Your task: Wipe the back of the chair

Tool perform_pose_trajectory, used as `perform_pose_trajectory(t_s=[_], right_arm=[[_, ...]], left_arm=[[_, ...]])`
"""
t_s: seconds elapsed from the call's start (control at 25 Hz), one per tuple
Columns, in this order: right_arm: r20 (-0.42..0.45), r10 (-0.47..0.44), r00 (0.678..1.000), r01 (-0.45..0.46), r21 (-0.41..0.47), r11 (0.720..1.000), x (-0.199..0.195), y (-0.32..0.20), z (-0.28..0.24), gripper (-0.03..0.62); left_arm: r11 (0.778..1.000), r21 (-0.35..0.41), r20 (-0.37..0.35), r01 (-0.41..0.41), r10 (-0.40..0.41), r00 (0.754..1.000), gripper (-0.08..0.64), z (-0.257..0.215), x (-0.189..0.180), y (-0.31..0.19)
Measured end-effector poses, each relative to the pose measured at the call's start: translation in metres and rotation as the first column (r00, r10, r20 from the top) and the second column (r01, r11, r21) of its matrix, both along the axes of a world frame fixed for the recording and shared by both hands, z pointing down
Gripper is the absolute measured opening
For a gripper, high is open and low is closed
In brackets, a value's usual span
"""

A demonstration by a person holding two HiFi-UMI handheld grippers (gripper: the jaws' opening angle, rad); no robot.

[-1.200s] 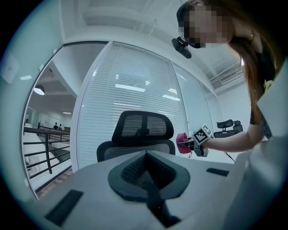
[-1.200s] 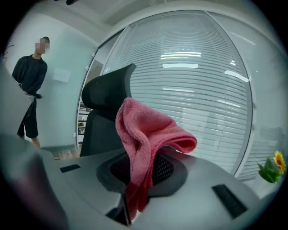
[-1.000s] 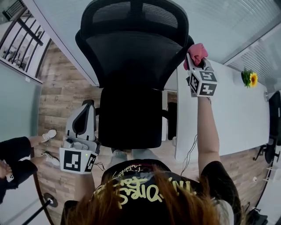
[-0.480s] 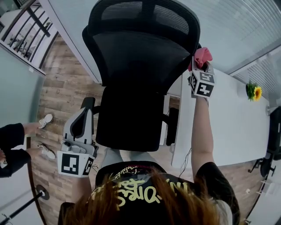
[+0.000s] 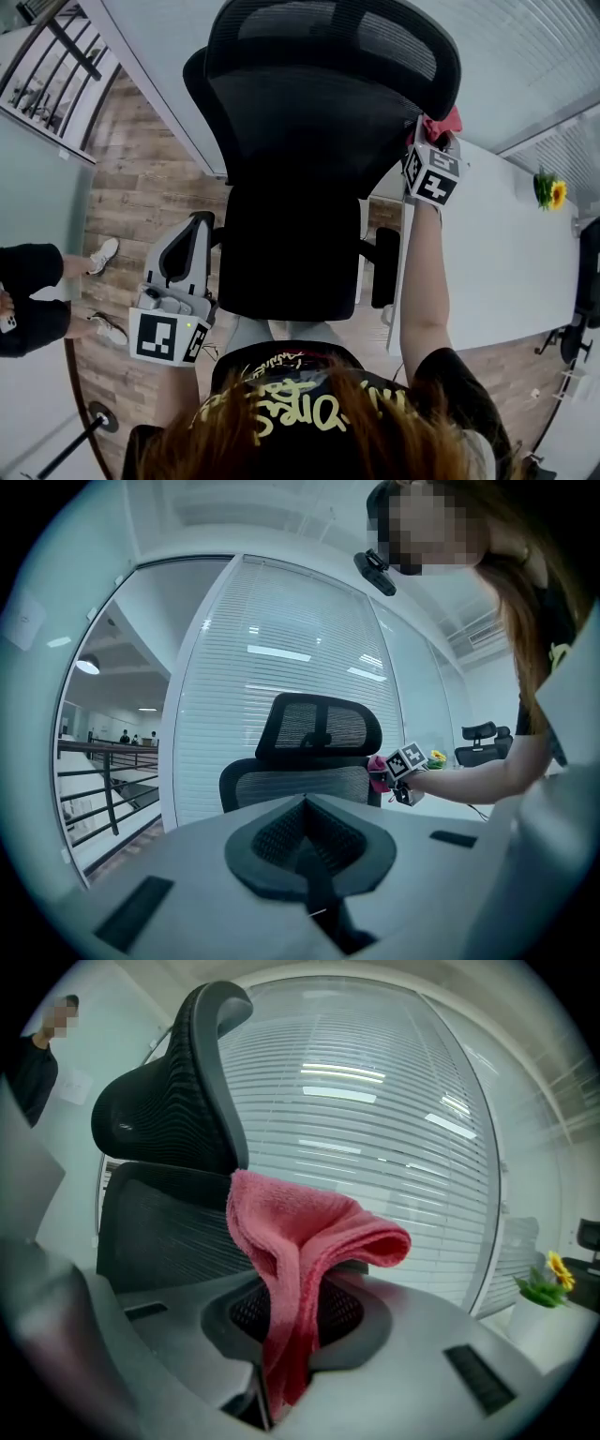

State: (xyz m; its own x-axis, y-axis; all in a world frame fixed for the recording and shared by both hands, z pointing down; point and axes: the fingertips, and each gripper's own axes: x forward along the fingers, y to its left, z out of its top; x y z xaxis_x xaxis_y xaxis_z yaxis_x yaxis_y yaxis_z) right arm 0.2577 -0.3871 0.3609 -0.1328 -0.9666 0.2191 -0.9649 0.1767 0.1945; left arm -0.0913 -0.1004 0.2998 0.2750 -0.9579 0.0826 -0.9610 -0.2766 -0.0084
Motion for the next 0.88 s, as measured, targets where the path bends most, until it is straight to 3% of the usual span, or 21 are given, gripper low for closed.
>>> perform_pose_trajectory(t_s=[0.2, 0.44, 0.88], right_arm=[[0.033, 0.003, 0.999, -0.003, -0.004, 1.000, -0.025, -0.001, -0.001, 0.064], [0.012, -0.064, 0.998, 0.064, -0.010, 0.998, -0.073, -0.005, -0.001, 0.064], [0.025, -0.101, 0.995, 0.102, -0.017, 0.995, -0.133, -0.007, 0.002, 0.064]], left_arm=[[1.000, -0.013, -0.003, -0.010, 0.010, 1.000, -0.008, 0.002, -0.012, -0.004], [1.000, -0.015, 0.002, 0.000, 0.000, 1.000, -0.008, 0.003, -0.035, -0.005], [1.000, -0.019, 0.000, -0.006, 0.006, 1.000, -0.008, 0.006, -0.068, -0.009]])
